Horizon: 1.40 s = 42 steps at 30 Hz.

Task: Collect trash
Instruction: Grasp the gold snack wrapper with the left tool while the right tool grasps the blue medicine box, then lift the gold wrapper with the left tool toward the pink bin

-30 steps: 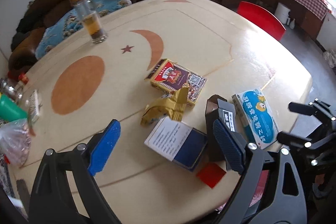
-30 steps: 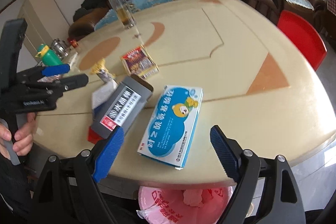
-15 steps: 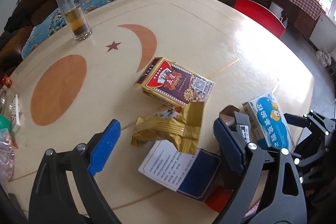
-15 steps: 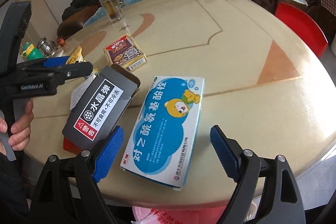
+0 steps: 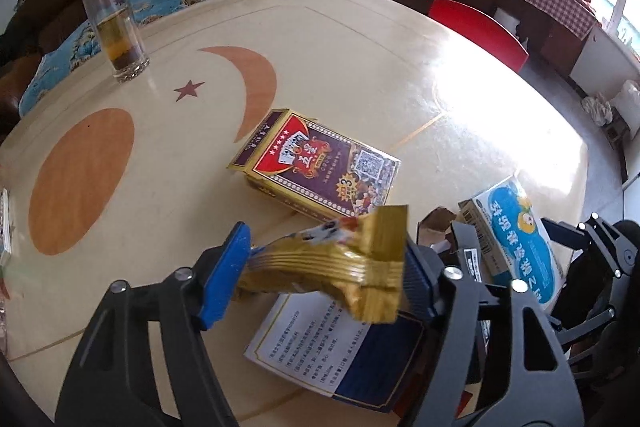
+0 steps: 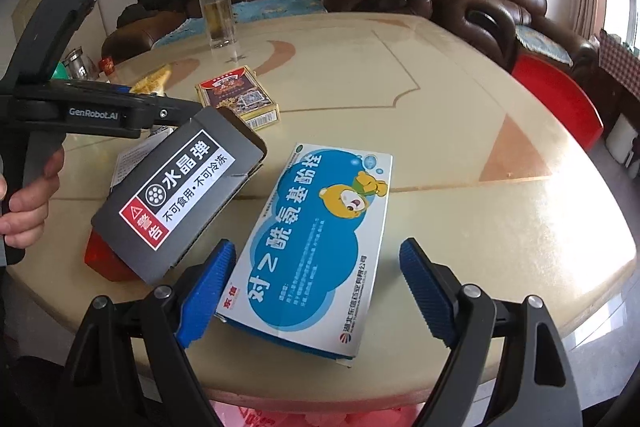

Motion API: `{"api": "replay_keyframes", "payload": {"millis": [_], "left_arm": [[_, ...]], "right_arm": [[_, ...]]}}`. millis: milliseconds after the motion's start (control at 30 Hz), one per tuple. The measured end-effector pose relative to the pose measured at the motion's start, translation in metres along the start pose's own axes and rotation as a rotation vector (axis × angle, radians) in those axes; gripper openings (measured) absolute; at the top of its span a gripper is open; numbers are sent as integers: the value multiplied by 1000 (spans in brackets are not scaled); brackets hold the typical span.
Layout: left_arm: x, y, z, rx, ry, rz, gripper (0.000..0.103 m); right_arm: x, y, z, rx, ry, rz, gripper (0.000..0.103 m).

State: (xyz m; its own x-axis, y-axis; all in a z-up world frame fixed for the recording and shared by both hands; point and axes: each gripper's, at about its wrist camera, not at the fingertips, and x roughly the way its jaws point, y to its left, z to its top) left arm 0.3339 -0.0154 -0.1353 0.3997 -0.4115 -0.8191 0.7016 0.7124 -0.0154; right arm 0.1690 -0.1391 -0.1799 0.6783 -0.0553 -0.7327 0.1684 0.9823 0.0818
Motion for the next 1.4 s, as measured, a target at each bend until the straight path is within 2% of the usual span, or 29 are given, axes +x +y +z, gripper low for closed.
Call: {"api": "replay_keyframes", "payload": {"millis": [133, 200, 400, 733, 967, 1400], "left_arm": [[0, 1, -3, 1, -2, 4, 62], [1, 2, -4, 2, -5, 12, 61], [4, 12, -4, -34, 10, 20, 54], [4, 28, -4, -120, -3, 38, 25], [-2, 20, -5, -106, -26, 67, 22], [-26, 11, -7, -88, -61, 106, 22]], "right_arm": [[-3, -2, -3, -1, -30, 10, 80], [-3, 0, -3, -21, -36, 32, 72], [-1, -3, 2, -39, -25, 47, 68], [3, -16, 13, -45, -16, 39, 64], [-2, -20, 22, -67, -51, 11, 63], [-20, -23, 34, -66, -90, 10, 63]]}}
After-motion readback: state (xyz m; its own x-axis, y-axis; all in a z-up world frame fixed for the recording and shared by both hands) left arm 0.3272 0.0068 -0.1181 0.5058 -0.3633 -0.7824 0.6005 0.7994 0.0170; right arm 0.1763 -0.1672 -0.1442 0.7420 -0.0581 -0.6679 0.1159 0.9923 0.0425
